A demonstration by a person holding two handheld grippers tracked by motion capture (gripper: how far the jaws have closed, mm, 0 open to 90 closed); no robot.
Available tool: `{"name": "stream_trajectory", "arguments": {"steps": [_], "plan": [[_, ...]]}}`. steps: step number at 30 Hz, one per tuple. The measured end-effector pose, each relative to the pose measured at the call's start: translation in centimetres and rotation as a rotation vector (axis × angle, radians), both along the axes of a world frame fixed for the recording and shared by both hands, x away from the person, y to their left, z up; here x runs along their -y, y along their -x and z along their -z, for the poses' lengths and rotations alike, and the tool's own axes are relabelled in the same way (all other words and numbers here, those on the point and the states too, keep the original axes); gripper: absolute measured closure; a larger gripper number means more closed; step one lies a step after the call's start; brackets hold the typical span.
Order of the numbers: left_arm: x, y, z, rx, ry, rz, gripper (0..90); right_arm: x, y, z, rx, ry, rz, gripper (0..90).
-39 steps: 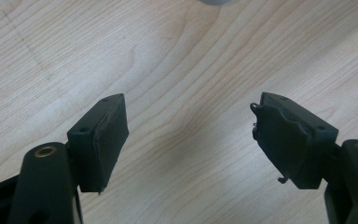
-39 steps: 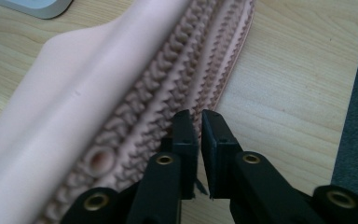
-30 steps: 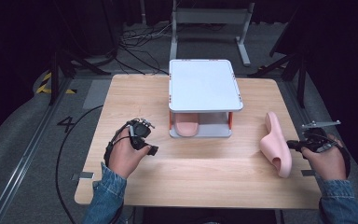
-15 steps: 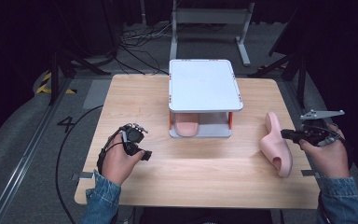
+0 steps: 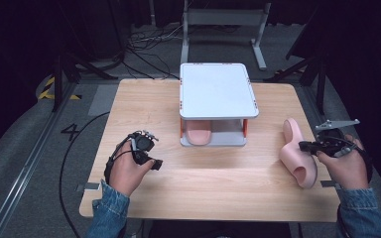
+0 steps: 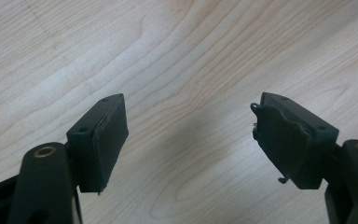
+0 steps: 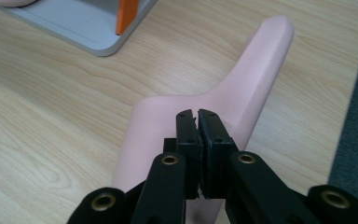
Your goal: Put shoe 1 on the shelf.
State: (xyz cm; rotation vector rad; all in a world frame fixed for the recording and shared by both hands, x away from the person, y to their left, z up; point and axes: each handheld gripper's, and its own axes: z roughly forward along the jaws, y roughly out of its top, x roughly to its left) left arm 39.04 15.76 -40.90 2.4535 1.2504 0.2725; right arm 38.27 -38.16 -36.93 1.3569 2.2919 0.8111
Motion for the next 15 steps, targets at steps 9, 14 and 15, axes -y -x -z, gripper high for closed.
{"name": "stream_trajectory", "arguments": {"steps": [9, 14, 15], "plan": [[1.6, -1.0, 0.0, -0.007, 0.000, 0.035, 25.7, 3.3, 1.3, 0.5, 0.054, 0.024, 0.096, 89.1], [2.3, -1.6, 0.2, -0.012, -0.006, 0.055, 25.7, 5.7, 1.9, 1.5, 0.036, 0.050, 0.187, 90.0], [2.5, -1.6, 0.4, -0.015, -0.003, 0.056, 25.7, 6.2, 2.1, 1.7, 0.011, 0.050, 0.200, 90.0]]}}
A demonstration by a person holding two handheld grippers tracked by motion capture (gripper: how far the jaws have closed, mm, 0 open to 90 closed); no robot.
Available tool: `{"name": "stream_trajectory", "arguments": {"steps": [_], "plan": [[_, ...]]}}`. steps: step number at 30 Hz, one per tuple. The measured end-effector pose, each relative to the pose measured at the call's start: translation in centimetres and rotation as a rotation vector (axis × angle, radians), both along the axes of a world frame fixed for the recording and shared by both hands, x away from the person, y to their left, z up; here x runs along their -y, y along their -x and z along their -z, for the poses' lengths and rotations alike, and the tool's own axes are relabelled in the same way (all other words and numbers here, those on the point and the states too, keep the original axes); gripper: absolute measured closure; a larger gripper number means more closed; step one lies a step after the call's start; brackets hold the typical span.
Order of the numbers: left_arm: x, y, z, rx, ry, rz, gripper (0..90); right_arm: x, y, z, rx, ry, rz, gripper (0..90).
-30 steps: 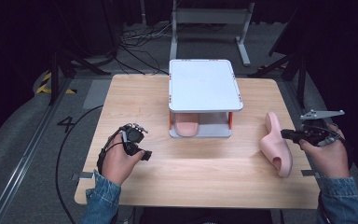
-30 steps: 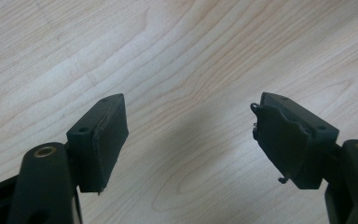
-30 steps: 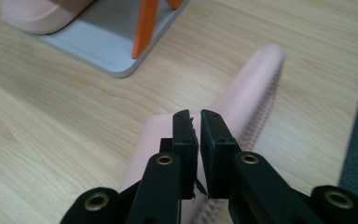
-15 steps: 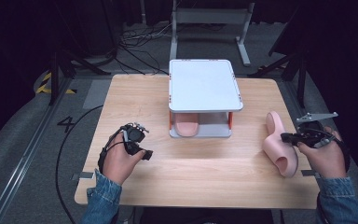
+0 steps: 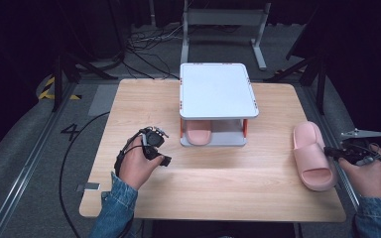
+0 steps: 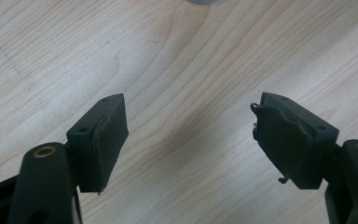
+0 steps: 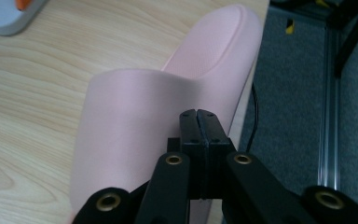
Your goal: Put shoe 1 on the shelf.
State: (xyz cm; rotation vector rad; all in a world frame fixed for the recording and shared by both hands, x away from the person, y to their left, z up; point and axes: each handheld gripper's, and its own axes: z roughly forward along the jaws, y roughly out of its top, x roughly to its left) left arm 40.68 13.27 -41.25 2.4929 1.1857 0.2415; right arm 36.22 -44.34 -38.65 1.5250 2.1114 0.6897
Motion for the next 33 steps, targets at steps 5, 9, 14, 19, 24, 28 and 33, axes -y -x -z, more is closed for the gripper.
{"name": "stream_trajectory", "arguments": {"steps": [5, 9, 14, 19, 24, 28, 33], "plan": [[0.3, -0.1, 0.1, 0.002, -0.003, 0.011, 25.7, -0.3, -0.4, 2.4, -0.147, -0.077, -0.023, 86.6], [-0.1, 0.0, -0.1, 0.005, 0.004, 0.000, 25.7, -3.3, -1.2, 3.2, -0.182, -0.103, -0.121, 84.8], [-0.3, 0.2, 0.0, 0.003, 0.002, -0.004, 25.7, -5.4, -1.9, 3.5, -0.174, -0.091, -0.192, 80.0], [-0.4, 0.4, 0.1, -0.002, 0.003, -0.007, 25.5, -6.1, -2.2, 3.7, -0.172, -0.093, -0.232, 74.8], [-0.6, 0.5, 0.1, -0.003, 0.004, -0.015, 25.5, -6.2, -1.9, 2.8, -0.166, -0.060, -0.269, 60.7], [-1.1, 0.8, 0.3, -0.008, -0.003, -0.021, 25.5, -6.5, -1.8, 2.0, -0.119, -0.018, -0.311, 49.0], [-1.9, 1.3, 0.2, -0.002, -0.001, -0.045, 25.4, -7.3, -2.8, 2.9, -0.101, 0.054, -0.410, 33.0]]}}
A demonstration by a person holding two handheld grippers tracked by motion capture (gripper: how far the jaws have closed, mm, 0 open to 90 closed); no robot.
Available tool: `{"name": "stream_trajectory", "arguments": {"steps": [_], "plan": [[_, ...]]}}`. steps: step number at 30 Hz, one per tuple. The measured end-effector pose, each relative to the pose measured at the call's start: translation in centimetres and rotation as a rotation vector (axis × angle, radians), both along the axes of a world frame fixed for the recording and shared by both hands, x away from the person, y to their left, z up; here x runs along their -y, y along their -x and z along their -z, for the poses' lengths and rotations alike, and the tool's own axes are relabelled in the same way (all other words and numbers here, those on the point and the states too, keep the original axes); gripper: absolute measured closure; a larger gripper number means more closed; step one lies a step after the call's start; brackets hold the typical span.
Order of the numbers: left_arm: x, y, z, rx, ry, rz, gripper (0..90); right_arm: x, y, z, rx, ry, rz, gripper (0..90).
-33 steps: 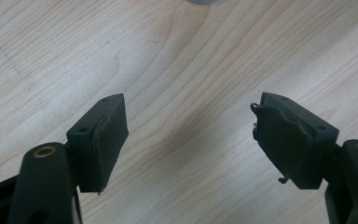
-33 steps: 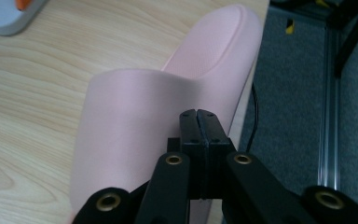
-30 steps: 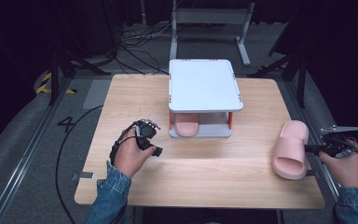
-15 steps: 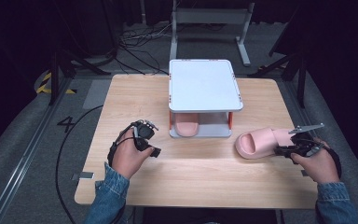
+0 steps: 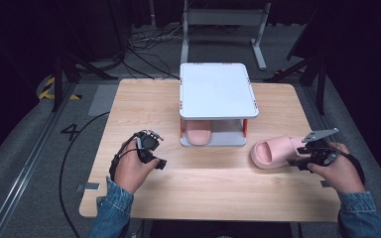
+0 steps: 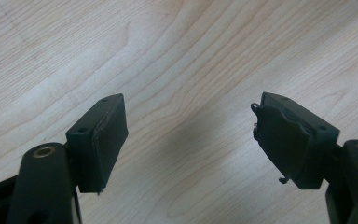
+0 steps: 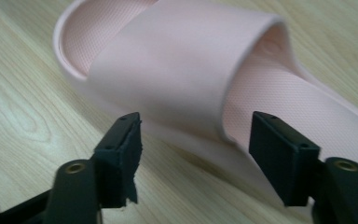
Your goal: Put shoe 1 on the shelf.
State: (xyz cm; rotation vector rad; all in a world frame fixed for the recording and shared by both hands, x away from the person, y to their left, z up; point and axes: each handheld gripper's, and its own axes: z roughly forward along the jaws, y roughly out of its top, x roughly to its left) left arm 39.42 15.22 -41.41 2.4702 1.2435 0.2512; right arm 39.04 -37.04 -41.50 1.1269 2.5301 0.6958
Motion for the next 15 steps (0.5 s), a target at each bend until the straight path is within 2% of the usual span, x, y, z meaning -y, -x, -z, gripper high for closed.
{"name": "stream_trajectory", "arguments": {"steps": [1, 2, 3, 8, 11, 12, 15], "plan": [[0.0, 0.0, 0.0, 0.000, 0.000, 0.000, 25.4, 0.0, 0.0, 0.0, 0.000, 0.000, 0.000, 33.0], [-0.2, 0.2, 0.0, -0.001, 0.000, -0.004, 25.3, -0.5, -0.4, 0.6, -0.008, 0.006, -0.041, 30.1], [-0.3, 0.3, 0.0, -0.004, 0.000, -0.010, 25.3, -0.6, -0.5, 0.8, -0.007, 0.006, -0.054, 29.4], [-0.6, 0.5, 0.2, -0.007, 0.001, -0.022, 25.2, -1.7, -1.2, 1.7, -0.018, 0.014, -0.115, 30.4], [-0.7, 0.6, 0.2, -0.007, -0.003, -0.021, 25.2, -2.0, -1.3, 1.8, -0.012, 0.025, -0.144, 38.7], [-0.7, 0.6, 0.2, -0.007, -0.003, -0.022, 25.2, -2.1, -1.2, 1.6, -0.014, 0.040, -0.144, 44.4], [-0.6, 0.5, 0.2, -0.007, 0.000, -0.022, 25.2, -2.3, -0.8, 1.3, -0.029, 0.042, -0.129, 59.0]]}}
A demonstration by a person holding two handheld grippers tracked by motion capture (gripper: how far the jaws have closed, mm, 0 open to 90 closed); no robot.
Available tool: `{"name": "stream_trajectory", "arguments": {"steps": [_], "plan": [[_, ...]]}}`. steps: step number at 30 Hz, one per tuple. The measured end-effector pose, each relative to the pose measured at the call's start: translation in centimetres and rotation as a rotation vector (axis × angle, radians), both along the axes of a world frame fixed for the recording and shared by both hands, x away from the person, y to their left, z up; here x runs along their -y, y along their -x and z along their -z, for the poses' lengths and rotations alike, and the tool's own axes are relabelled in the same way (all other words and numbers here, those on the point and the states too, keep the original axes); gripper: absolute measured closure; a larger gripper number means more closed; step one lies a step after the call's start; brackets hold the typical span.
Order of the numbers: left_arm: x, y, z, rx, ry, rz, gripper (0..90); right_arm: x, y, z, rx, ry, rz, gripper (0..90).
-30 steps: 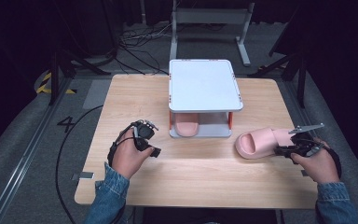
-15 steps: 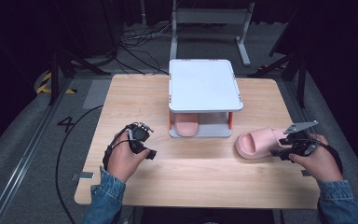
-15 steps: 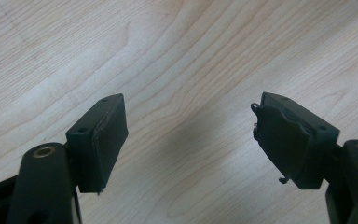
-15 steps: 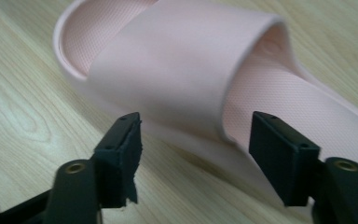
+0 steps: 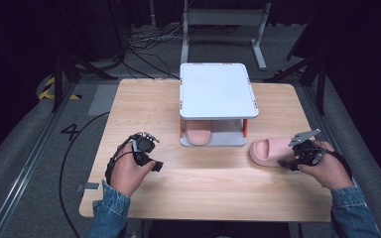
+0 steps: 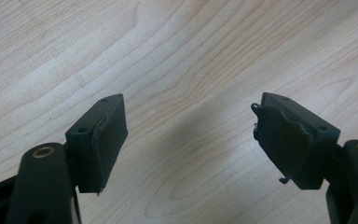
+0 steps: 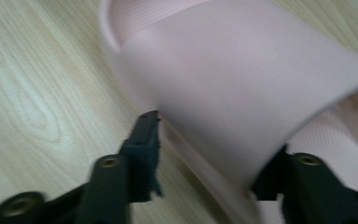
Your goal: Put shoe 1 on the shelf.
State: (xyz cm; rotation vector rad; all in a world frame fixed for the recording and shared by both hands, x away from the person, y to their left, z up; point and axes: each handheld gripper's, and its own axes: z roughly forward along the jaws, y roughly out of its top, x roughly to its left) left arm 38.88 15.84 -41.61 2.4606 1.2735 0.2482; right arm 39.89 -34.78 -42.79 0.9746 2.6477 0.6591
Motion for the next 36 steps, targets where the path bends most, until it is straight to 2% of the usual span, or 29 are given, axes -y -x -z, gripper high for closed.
{"name": "stream_trajectory", "arguments": {"steps": [3, 6, 12, 16, 20, 23, 25, 30, 31, 32, 36], "plan": [[0.2, -0.2, 0.0, -0.003, -0.001, 0.007, 25.2, -0.4, 0.5, -0.3, -0.038, -0.011, 0.022, 69.7], [0.5, -0.4, 0.0, -0.003, -0.001, 0.017, 25.2, -1.1, 0.9, -0.5, -0.066, -0.017, 0.029, 76.1], [1.1, -0.8, 0.0, -0.003, 0.000, 0.034, 25.2, -2.2, 1.9, -1.2, -0.085, -0.057, 0.035, 78.8], [1.1, -0.8, 0.0, -0.006, 0.000, 0.032, 25.2, -3.0, 2.4, -2.1, -0.059, -0.074, 0.028, 80.4], [0.6, -0.5, 0.0, -0.003, -0.001, 0.023, 25.2, -4.5, 2.6, -3.2, -0.031, -0.111, 0.018, 80.5], [0.1, -0.1, 0.1, -0.004, 0.001, 0.003, 25.2, -6.0, 2.4, -3.7, -0.030, -0.145, 0.028, 79.8], [-0.5, 0.3, 0.1, -0.002, 0.001, -0.010, 25.2, -7.0, 2.1, -3.8, -0.031, -0.151, 0.029, 79.8], [-1.6, 1.1, 0.2, -0.005, -0.002, -0.042, 25.2, -9.5, 1.1, -3.3, -0.041, -0.152, 0.017, 79.9], [-2.0, 1.4, 0.2, -0.006, -0.001, -0.054, 25.2, -9.5, 1.1, -3.3, -0.041, -0.152, 0.017, 79.9], [-2.2, 1.7, 0.2, -0.006, -0.001, -0.063, 25.2, -10.6, 0.6, -3.1, -0.044, -0.156, 0.013, 79.9], [-3.3, 2.6, 0.3, -0.014, -0.001, -0.095, 25.2, -12.1, -0.3, -2.6, -0.039, -0.137, 0.004, 78.8]]}}
